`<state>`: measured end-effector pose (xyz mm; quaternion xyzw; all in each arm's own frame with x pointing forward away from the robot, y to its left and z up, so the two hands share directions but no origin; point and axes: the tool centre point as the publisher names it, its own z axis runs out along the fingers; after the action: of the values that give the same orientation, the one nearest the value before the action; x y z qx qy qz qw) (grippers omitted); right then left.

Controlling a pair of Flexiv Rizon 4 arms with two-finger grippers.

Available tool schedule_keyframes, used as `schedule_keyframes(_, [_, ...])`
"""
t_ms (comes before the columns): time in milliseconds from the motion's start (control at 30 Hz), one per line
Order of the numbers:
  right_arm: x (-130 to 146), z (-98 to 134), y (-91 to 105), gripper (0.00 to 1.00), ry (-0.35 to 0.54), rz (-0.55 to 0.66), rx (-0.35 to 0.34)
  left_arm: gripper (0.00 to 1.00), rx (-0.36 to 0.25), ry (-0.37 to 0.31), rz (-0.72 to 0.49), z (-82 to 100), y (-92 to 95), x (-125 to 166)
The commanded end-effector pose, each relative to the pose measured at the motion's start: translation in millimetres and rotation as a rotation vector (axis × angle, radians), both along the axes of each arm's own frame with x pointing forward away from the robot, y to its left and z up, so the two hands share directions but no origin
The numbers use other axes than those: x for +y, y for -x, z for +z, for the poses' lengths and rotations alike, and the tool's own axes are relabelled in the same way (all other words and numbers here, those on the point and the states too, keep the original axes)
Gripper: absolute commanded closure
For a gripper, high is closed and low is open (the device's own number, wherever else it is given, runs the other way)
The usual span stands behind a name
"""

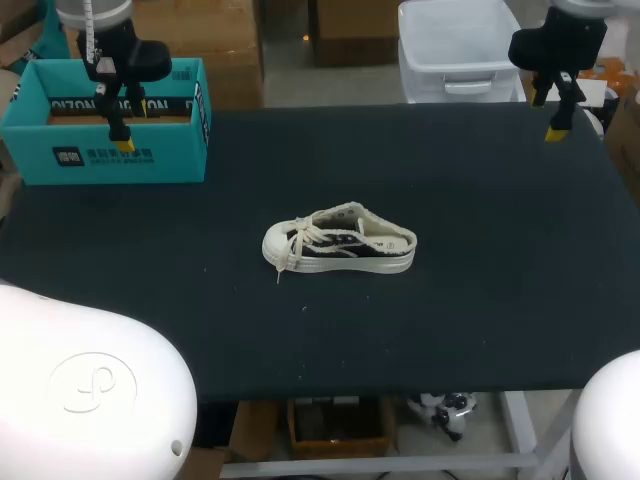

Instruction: Open the shoe tongue, take the insole out of the shoe, put the insole back into the shoe, and pack the shoe into the shoebox

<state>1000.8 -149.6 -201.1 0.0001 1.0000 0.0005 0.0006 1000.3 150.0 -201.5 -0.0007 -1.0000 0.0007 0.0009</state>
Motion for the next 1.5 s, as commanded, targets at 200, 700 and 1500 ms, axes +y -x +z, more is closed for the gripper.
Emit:
schedule_keyframes(200, [0,0,0.3,0.00,0.000,0.000,0.001,0.00,0.001,-0.001,0.001,0.4,0.1,0])
schedule_keyframes(700, [0,0,0.3,0.00,0.000,0.000,0.001,0.00,0.001,0.003,0.014,0.2,1.3,-1])
schedule_keyframes(1500, [97,-63,59.1,0.00,-0.355,-0.183,-0.141,0.00,0.197,0.052,0.454,-9.1,36.4,-66])
